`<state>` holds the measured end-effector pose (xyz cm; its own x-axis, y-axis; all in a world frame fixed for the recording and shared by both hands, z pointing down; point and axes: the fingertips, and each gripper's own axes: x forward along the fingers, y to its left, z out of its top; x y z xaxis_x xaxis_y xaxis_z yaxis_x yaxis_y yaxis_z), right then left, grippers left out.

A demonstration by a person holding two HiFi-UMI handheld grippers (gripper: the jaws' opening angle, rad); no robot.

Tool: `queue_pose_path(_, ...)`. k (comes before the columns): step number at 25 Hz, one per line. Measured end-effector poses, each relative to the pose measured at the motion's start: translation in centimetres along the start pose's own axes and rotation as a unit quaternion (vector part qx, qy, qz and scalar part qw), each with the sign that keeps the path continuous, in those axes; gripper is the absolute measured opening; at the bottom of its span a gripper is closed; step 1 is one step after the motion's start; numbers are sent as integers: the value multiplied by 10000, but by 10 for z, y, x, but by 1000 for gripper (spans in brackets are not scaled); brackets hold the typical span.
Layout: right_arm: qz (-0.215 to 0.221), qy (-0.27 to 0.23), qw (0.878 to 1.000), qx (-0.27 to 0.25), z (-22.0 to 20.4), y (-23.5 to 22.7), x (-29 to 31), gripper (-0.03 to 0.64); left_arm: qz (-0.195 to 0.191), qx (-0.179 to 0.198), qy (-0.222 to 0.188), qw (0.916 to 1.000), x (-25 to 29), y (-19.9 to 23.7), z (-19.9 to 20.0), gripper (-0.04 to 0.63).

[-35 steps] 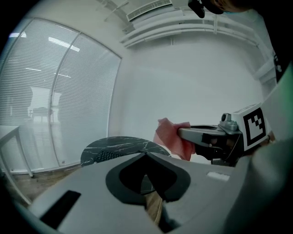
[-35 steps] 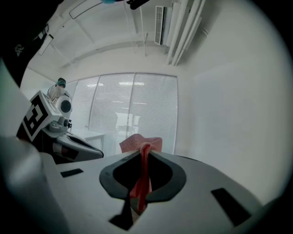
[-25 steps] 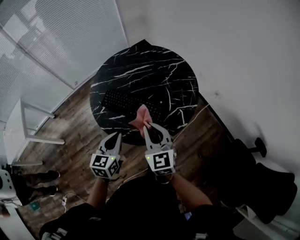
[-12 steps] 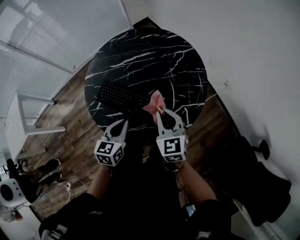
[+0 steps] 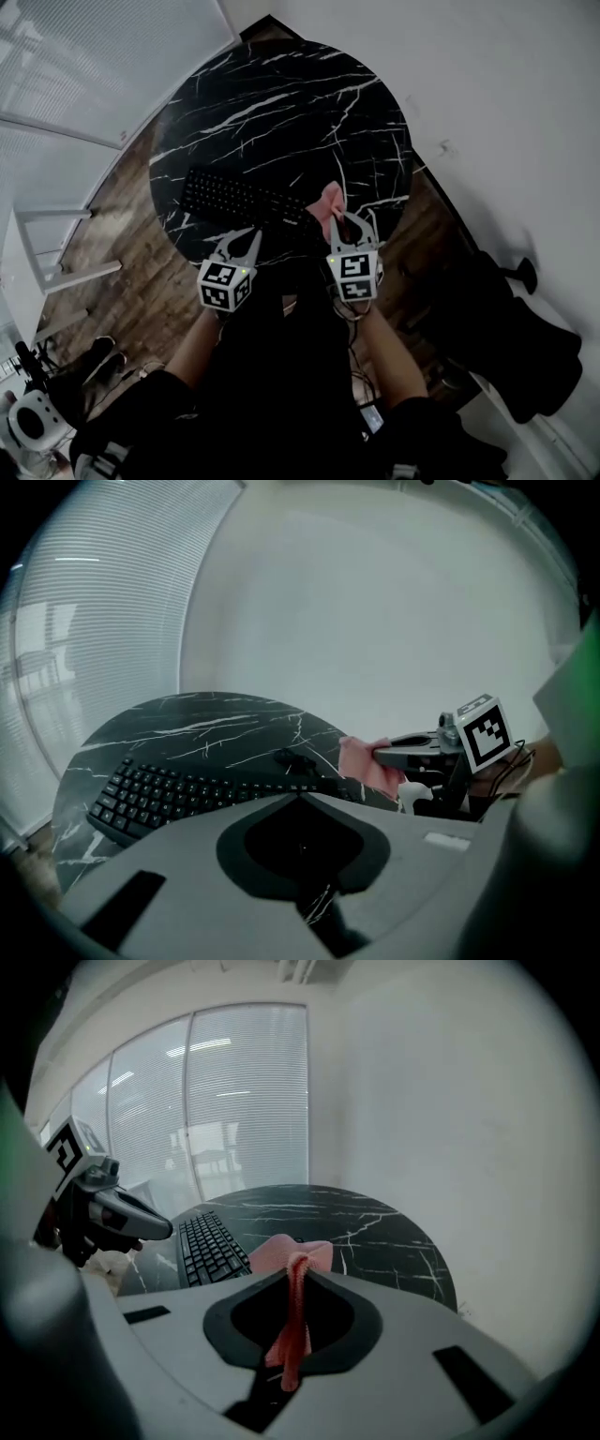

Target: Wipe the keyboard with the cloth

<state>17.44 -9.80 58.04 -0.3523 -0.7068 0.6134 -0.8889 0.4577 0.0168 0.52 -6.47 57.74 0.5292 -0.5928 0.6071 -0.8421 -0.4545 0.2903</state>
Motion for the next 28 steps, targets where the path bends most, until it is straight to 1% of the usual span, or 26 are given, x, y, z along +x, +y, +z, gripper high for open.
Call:
queue_pose_path(5, -277, 560, 9978, 214, -39, -8, 30, 12, -163, -32, 216, 9996, 23, 13, -11, 0)
queue_pose_path(8, -271, 889, 9949, 403, -60, -5, 46, 12, -273, -41, 353, 9990, 31, 16, -20, 0)
queue_pose_path(10, -248, 1008, 9935, 478, -69, -2, 52, 18, -334, -52, 404, 9986, 34, 16, -23, 0)
queue_pose_path(16, -262, 1003, 9939, 384, -66, 4, 61, 21, -321, -118, 425, 9985, 34, 26, -24, 0)
queue_pose_path(21, -136, 1017, 9947, 112, -59, 18, 71, 21, -336, -168, 438, 9983, 31, 33, -26, -1)
queue_pose_path(28, 33, 978, 9952, 16, -45, 45, 95, 20, -229, -248, 441, 9985, 26, 58, -27, -1)
